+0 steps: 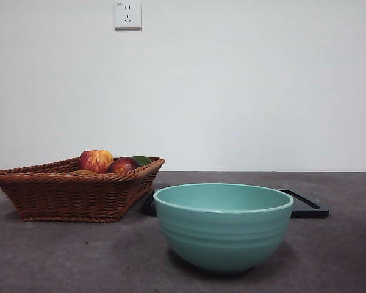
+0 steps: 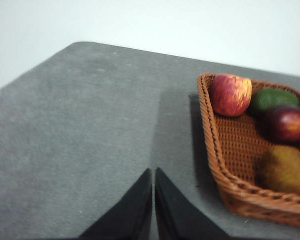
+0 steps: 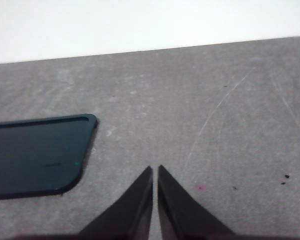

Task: Pick up the wifruite, put it on the bowl, pick up the plate, put it on desk

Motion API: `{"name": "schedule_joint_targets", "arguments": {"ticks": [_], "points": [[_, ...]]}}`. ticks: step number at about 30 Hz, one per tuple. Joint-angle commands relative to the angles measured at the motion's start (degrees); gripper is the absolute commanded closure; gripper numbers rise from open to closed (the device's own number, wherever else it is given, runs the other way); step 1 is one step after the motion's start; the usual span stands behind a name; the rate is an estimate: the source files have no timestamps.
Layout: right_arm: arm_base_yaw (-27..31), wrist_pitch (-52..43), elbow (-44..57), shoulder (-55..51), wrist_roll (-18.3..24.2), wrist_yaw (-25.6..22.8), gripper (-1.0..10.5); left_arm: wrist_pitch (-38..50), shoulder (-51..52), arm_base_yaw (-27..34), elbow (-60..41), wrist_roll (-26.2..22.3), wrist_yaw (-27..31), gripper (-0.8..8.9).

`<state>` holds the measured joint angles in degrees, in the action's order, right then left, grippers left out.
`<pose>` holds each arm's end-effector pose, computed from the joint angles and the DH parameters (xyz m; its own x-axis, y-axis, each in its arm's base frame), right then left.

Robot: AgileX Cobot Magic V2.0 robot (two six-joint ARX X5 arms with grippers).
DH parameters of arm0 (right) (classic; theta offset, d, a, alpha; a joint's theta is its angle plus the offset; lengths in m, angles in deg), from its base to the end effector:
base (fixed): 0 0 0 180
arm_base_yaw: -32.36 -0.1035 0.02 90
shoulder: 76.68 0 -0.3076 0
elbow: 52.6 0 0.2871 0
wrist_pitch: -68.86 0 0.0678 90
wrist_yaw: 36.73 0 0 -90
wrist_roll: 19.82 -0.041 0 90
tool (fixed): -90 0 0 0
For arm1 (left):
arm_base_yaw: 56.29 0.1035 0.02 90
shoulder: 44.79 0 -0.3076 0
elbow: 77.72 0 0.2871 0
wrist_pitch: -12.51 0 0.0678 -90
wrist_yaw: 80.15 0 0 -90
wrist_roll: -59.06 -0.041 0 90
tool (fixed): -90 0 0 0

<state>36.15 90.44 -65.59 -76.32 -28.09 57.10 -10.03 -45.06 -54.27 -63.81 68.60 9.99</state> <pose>0.0999 -0.0039 0.1513 0.9879 0.0015 -0.1552 0.0224 0.9881 0.1524 0.0988 0.0036 0.1558 0.9873 0.0373 -0.1547 -0.0628 0.9846 -0.1634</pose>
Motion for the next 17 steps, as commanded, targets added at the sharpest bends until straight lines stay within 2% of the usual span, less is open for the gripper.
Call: {"name": "schedule_joint_targets", "arguments": {"ticks": [1,7,10,17], "points": [[0.1,-0.5,0.2,-0.2,-2.9,0.6,9.4,-0.2,0.1,0.2,-1.2,4.5,0.1,8.05],[0.1,-0.6,0.1,-0.2,-5.5,4.1,9.4,-0.4,0.1,0.2,-0.6,10.7,0.0,8.05],[0.1,-0.5,-0.8,-0.2,-7.8,4.2,9.4,-1.2,0.1,0.2,0.7,12.3,0.0,8.05],[0.1,-0.4,-6.4,-0.1,-9.0,5.2,9.4,-5.8,-0.3,0.2,6.4,14.9,-2.7,8.03]]}}
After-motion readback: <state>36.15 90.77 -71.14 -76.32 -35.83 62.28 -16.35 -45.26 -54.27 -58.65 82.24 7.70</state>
